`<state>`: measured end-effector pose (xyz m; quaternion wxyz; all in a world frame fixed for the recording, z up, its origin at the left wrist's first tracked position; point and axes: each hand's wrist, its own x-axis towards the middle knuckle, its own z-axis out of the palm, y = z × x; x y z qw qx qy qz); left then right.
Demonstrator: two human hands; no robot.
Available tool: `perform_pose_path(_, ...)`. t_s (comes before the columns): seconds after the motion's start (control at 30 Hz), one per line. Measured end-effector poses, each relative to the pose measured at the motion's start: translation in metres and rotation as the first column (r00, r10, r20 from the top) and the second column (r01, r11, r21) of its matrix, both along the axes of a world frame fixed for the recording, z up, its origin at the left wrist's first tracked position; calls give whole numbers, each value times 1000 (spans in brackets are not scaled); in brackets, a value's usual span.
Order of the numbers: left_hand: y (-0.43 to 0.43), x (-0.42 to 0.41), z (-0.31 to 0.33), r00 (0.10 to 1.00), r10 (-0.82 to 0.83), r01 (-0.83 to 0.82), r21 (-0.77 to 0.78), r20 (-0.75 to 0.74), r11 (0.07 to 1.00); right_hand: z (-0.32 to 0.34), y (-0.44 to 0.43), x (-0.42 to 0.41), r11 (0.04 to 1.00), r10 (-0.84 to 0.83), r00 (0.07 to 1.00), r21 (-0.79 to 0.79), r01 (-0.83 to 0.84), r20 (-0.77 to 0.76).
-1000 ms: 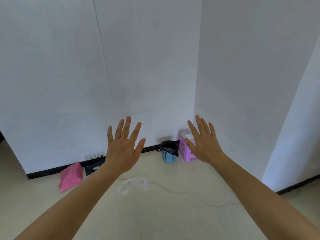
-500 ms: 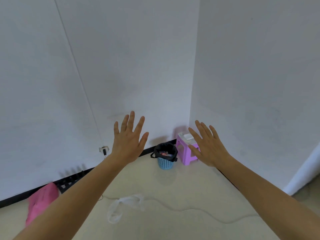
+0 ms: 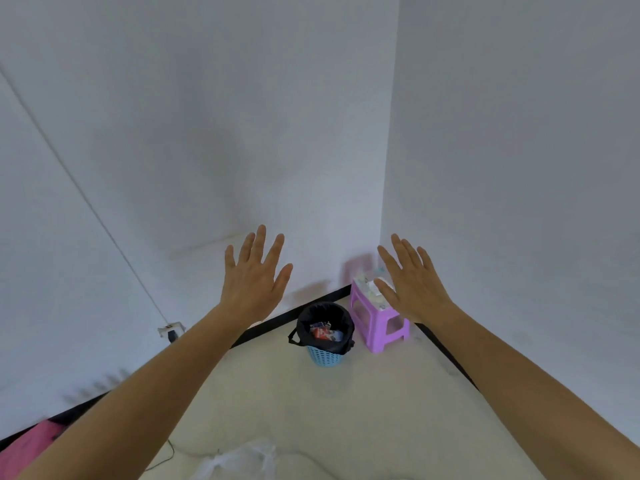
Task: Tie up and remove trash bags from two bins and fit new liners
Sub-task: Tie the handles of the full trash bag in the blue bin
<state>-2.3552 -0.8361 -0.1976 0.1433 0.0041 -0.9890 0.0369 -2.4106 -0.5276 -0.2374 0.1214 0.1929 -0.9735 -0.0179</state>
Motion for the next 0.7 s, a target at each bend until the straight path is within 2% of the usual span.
perform_pose_path(0.2, -57, -100, -27, 997, 28, -31, 32, 75, 999, -25, -55, -124, 999, 33, 995, 26, -35, 96)
perform_pose_path(0.33, -99, -190, -55, 991, 39, -47, 61, 129, 997, -58, -90, -193, 998, -6, 991, 67, -3, 135)
perform_pose_path(0.5, -128, -306, -97, 977, -54, 34, 104, 205, 994, -95, -123, -279, 987, -107, 973, 143, 79, 203)
perform_pose_path(0.7, -132, -408, -162, 905, -170, 99, 197, 389, 975, -136, -145, -338, 967, -246, 909, 147, 208, 336)
